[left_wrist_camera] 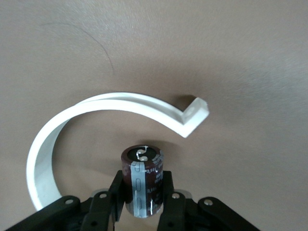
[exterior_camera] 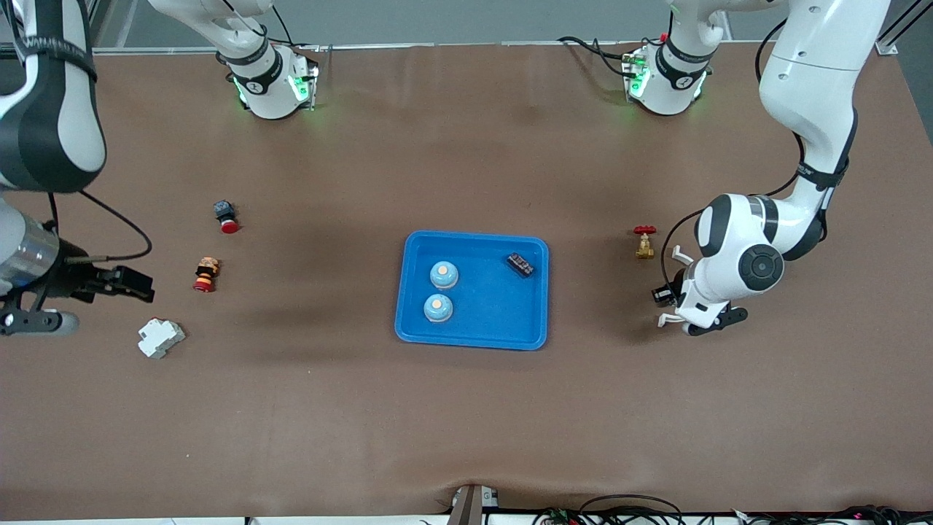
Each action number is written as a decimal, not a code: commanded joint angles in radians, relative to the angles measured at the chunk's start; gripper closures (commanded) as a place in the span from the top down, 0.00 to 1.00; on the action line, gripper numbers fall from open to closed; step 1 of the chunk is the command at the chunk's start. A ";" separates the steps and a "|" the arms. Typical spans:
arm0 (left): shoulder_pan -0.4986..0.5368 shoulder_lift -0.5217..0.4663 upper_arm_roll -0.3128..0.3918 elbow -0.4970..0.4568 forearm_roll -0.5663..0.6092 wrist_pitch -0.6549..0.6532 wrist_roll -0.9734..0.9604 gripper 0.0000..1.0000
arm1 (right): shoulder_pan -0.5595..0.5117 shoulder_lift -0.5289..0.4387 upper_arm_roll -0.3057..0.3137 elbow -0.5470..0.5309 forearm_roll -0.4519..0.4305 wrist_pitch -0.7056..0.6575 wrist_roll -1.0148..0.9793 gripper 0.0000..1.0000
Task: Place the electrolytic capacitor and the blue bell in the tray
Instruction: 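Withdraw the right gripper to rest while the left gripper lifts the capacitor, then carry the second capacitor over the tray with the left gripper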
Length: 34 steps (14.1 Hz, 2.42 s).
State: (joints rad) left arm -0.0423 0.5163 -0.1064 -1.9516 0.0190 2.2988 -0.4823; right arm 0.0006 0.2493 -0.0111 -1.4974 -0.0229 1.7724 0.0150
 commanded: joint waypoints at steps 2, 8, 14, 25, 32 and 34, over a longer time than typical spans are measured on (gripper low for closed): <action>-0.066 -0.042 -0.001 0.132 0.025 -0.206 -0.174 0.00 | 0.003 -0.099 -0.009 -0.072 0.014 -0.036 0.023 1.00; -0.206 0.017 -0.003 0.387 0.009 -0.343 -0.531 0.00 | -0.025 -0.128 0.000 -0.072 0.015 -0.079 0.023 1.00; -0.373 0.137 -0.003 0.537 0.010 -0.326 -0.800 0.00 | -0.024 -0.136 0.003 -0.072 0.015 -0.090 0.025 1.00; -0.502 0.261 0.002 0.566 0.019 -0.099 -0.906 0.00 | 0.006 -0.140 -0.001 -0.076 0.015 -0.093 0.028 1.00; -0.513 0.312 0.007 0.563 0.021 -0.026 -0.944 0.00 | 0.009 -0.140 -0.004 -0.079 0.017 -0.091 0.029 1.00; -0.513 0.323 0.007 0.563 0.021 -0.021 -0.950 0.00 | 0.007 -0.140 -0.004 -0.081 0.017 -0.091 0.029 1.00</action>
State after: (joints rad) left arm -0.5440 0.8195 -0.1091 -1.4107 0.0190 2.2651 -1.4027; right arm 0.0081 0.1412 -0.0127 -1.5435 -0.0177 1.6796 0.0301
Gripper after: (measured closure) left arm 0.661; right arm 0.000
